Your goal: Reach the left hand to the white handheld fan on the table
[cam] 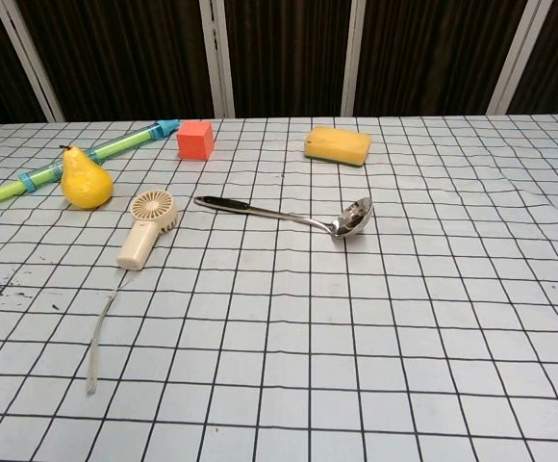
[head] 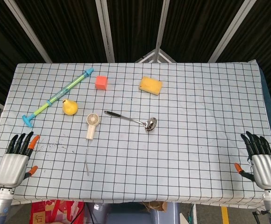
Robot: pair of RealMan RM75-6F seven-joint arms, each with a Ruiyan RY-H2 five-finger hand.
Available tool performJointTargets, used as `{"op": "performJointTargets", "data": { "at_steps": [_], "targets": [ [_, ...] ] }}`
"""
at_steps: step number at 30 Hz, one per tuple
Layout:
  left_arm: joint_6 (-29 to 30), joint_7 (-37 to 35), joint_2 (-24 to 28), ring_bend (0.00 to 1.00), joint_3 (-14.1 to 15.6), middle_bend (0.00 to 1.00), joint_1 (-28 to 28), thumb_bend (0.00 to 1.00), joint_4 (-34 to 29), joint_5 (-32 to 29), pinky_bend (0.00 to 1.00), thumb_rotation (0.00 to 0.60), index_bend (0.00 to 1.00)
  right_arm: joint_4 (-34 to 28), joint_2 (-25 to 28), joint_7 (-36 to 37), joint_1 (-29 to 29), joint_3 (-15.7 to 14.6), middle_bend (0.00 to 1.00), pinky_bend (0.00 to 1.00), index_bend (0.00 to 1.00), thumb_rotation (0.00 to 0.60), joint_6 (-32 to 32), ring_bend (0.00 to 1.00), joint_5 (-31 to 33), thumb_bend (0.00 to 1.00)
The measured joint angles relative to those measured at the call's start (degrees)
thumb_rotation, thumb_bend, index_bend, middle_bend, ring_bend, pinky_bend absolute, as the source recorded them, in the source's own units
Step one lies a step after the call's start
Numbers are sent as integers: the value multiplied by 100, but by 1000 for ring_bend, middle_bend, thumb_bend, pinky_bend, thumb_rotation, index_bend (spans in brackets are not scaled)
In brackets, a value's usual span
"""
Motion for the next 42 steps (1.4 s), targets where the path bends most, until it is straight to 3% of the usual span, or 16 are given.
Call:
{"op": "performJointTargets", "data": {
  "at_steps": [13, 15, 17, 19, 20, 23, 29, 42],
  "targets": [
    [-42, 71, 7, 0, 15, 29, 4, 120, -39, -29, 8, 600, 0, 13, -1, 8, -9, -10, 0, 0, 63, 600, 20, 0, -22, 278],
    [-76, 131, 5, 32, -6, 162, -18, 132, -70, -56, 71, 600, 0, 10, -4, -10, -10, -7, 0, 0, 63, 600, 19, 0, -14, 279],
    [-116, 229, -3, 217, -44, 450, -57, 230, -114, -79, 260, 600, 0, 1, 1, 7, -13, -10, 0, 0, 63, 600, 18, 0, -12, 279],
    [-164, 344, -20, 398, -84, 633, -104, 348, -147, -99, 418, 600, 0, 0, 11, 23, -10, -16, 0, 0, 63, 600, 10, 0, -22, 279],
    [-213, 437, -38, 465, -117, 693, -143, 407, -177, -126, 477, 600, 0, 2, 14, 31, -8, -17, 0, 0, 63, 600, 6, 0, -25, 279],
    [-426, 663, -108, 543, -229, 772, -269, 540, -293, -317, 536, 600, 1, 13, 26, 78, 4, -20, 0, 0, 63, 600, -19, 0, -31, 279],
    [-1054, 1214, -399, 615, -585, 846, -664, 688, -554, -1186, 583, 600, 32, 30, 57, 161, 30, -29, 0, 0, 63, 600, -63, 0, -51, 279],
    [-1960, 2901, -1421, 629, -1231, 866, -1771, 709, -413, -3343, 597, 600, 67, -3, 83, 166, 79, -11, 0, 0, 63, 600, -165, 0, 10, 280]
  ]
}}
